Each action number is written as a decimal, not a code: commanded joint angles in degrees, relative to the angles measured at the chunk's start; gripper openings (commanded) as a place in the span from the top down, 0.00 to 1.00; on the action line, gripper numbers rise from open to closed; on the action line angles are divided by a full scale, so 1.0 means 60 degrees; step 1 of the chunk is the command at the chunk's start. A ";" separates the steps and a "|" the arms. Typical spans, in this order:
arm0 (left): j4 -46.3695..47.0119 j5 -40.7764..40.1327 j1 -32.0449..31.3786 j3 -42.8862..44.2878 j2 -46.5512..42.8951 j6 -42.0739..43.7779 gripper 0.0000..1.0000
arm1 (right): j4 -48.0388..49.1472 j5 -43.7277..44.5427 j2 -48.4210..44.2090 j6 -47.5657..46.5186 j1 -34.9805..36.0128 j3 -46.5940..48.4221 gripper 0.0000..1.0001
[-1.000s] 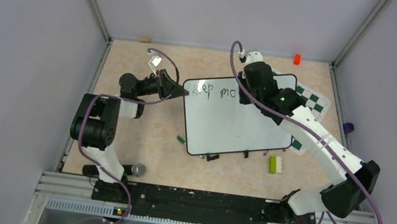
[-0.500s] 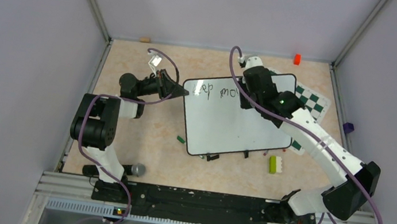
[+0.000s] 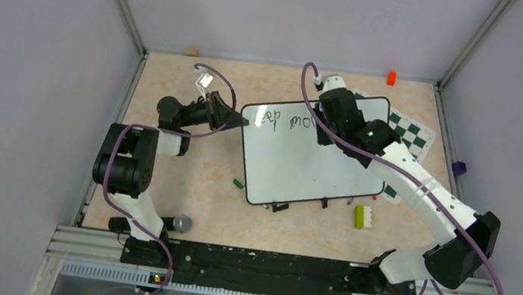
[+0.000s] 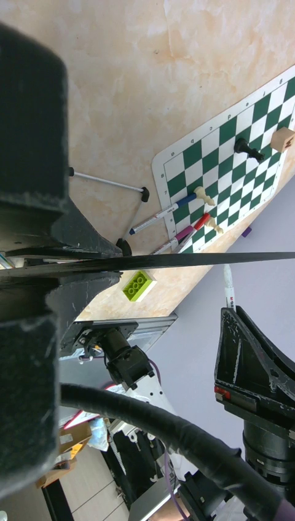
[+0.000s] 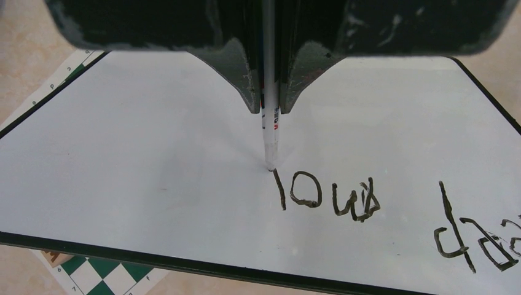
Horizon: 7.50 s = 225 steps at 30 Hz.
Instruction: Write a sentence on the whiteboard
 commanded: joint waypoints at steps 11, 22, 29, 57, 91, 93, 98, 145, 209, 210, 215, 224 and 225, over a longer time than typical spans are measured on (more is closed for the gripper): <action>0.0418 0.0595 -0.0057 -0.0097 -0.0376 0.0394 0.89 | 0.0182 0.0657 0.0683 -0.0142 -0.0316 0.1130 1.00; 0.0395 0.0589 -0.0057 -0.0098 -0.0342 0.0381 0.89 | 0.0084 0.0165 0.0240 -0.0166 -0.0317 0.1314 1.00; 0.0395 0.0582 -0.0031 -0.0077 -0.0303 0.0365 0.89 | 0.0109 0.0033 -0.1079 -0.0205 -0.0317 0.0639 1.00; 0.0429 0.0611 0.0046 -0.0082 -0.0143 0.0424 0.89 | 0.2471 -0.0320 -0.3797 -0.0287 -0.0316 -0.2680 1.00; 0.0482 0.0625 0.0046 -0.0073 -0.0181 0.0413 0.89 | 0.1863 -0.0085 -0.1069 -0.0210 -0.0675 -0.0292 1.00; 0.0476 0.0631 0.0051 -0.0077 -0.0175 0.0409 0.89 | 0.1852 -0.0137 -0.1008 -0.0198 -0.0676 -0.0266 1.00; 0.0498 0.0630 0.0046 -0.0084 -0.0146 0.0407 0.89 | 0.1884 -0.0226 -0.0834 -0.0142 -0.0676 -0.0260 1.00; 0.0527 0.0617 0.0046 -0.0069 -0.0225 0.0380 0.90 | 0.1767 -0.0255 -0.1306 0.0038 -0.0691 -0.0967 1.00; 0.0512 0.0649 0.0060 -0.0067 -0.0315 0.0409 0.90 | 0.1383 -0.0294 -0.1041 0.0006 -0.1031 -0.0431 1.00; 0.0505 0.0650 0.0049 -0.0066 -0.0322 0.0409 0.90 | 0.1383 -0.0301 -0.0999 0.0001 -0.1070 -0.0416 1.00; 0.0513 0.0651 0.0057 -0.0062 -0.0317 0.0409 0.90 | 0.1470 -0.0411 -0.0856 0.0001 -0.1128 -0.0456 1.00; 0.0513 0.0650 0.0059 -0.0059 -0.0332 0.0407 0.90 | 0.1373 -0.0596 -0.0768 0.0049 -0.1159 -0.0491 1.00; 0.0513 0.0644 0.0060 -0.0061 -0.0334 0.0405 0.90 | 0.1334 -0.0618 -0.0785 0.0056 -0.1152 -0.0550 1.00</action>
